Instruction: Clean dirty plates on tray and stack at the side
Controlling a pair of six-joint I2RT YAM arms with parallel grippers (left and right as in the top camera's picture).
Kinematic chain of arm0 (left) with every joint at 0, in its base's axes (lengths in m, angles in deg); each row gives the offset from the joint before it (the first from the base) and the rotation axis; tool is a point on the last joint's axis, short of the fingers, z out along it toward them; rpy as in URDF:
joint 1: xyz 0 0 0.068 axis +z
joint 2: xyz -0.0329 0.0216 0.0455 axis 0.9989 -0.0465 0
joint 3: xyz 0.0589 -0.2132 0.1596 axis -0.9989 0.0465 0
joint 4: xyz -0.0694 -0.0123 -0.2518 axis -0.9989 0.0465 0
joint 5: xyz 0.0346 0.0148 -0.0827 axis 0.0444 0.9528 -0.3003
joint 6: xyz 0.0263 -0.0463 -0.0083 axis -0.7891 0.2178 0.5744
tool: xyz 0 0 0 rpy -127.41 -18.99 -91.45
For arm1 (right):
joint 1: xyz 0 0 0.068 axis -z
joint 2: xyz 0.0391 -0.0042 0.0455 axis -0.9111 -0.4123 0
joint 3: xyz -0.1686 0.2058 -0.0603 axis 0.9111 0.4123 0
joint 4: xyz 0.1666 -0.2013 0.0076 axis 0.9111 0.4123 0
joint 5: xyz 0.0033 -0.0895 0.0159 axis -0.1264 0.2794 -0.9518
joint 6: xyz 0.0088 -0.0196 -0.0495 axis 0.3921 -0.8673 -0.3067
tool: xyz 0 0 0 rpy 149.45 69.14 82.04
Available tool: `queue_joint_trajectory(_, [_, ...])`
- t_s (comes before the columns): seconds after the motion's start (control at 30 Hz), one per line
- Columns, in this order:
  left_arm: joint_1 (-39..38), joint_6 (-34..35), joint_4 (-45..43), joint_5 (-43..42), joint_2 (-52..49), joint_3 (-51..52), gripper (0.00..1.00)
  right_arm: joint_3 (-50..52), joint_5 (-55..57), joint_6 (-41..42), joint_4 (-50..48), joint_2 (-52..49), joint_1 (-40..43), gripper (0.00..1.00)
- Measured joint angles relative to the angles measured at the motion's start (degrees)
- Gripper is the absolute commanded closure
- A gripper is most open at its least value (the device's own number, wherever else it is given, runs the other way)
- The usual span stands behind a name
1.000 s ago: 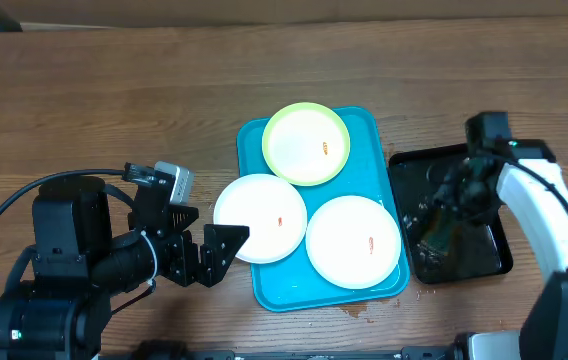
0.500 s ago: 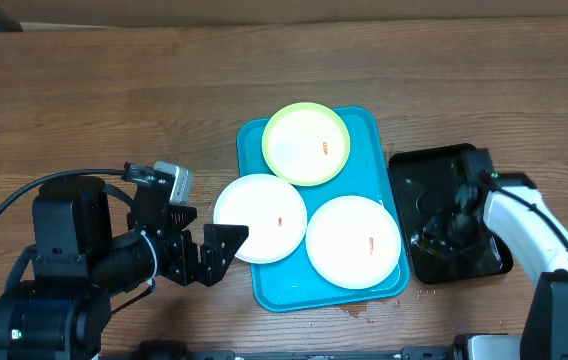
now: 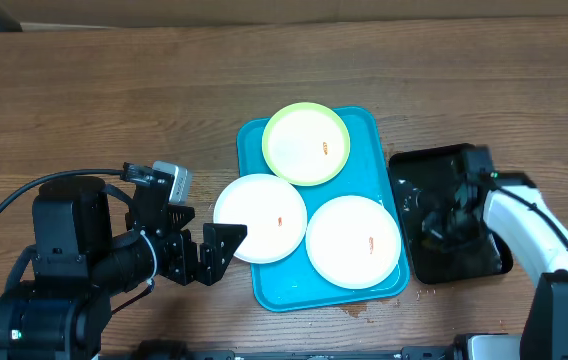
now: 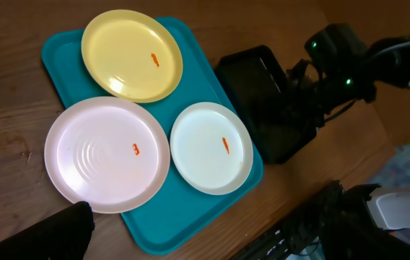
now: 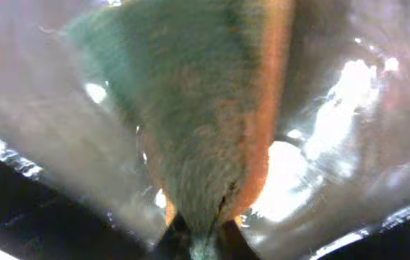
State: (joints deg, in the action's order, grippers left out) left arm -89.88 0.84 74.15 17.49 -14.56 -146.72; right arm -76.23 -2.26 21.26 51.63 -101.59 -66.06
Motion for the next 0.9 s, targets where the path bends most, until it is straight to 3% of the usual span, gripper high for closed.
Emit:
queue_joint_trajectory(0.03, [0.0, 0.0, 0.0, 0.0, 0.0, 0.0, 0.0, -1.9, 0.3, -0.6, 1.6, 0.0, 0.0, 0.48])
queue_joint_trajectory(0.1, [0.0, 0.0, 0.0, 0.1, 0.0, 0.0, 0.0, -5.5, 0.8, -1.8, 4.0, 0.0, 0.0, 0.33])
queue_joint_trajectory(0.2, [0.0, 0.0, -0.2, 0.2, 0.0, 0.0, 0.0, -7.8, 1.4, -2.8, 4.7, 0.0, 0.0, 0.31])
queue_joint_trajectory(0.33, [0.0, 0.0, -0.2, 0.2, 0.0, 0.0, 0.0, -7.8, 2.9, -3.0, 3.2, 0.0, 0.0, 0.44])
queue_joint_trajectory(0.4, [0.0, 0.0, -0.2, 0.2, 0.0, 0.0, 0.0, -7.4, 4.3, -2.2, 1.1, 0.0, 0.0, 0.55])
queue_joint_trajectory(0.7, [0.0, 0.0, 0.6, 0.2, -1.4, 0.0, 0.0, 1.5, 7.7, 1.5, -13.5, -1.8, 0.0, 0.57])
queue_joint_trajectory(0.83, [0.0, 0.0, 0.9, 0.2, -2.0, 0.0, 0.0, 4.0, 8.3, 1.7, -15.3, -2.4, 0.0, 0.96])
queue_joint_trajectory(0.9, [0.0, 0.0, 0.9, 0.2, -2.1, 0.0, 0.0, 4.1, 8.4, 1.9, -15.3, -2.4, 0.0, 0.96])
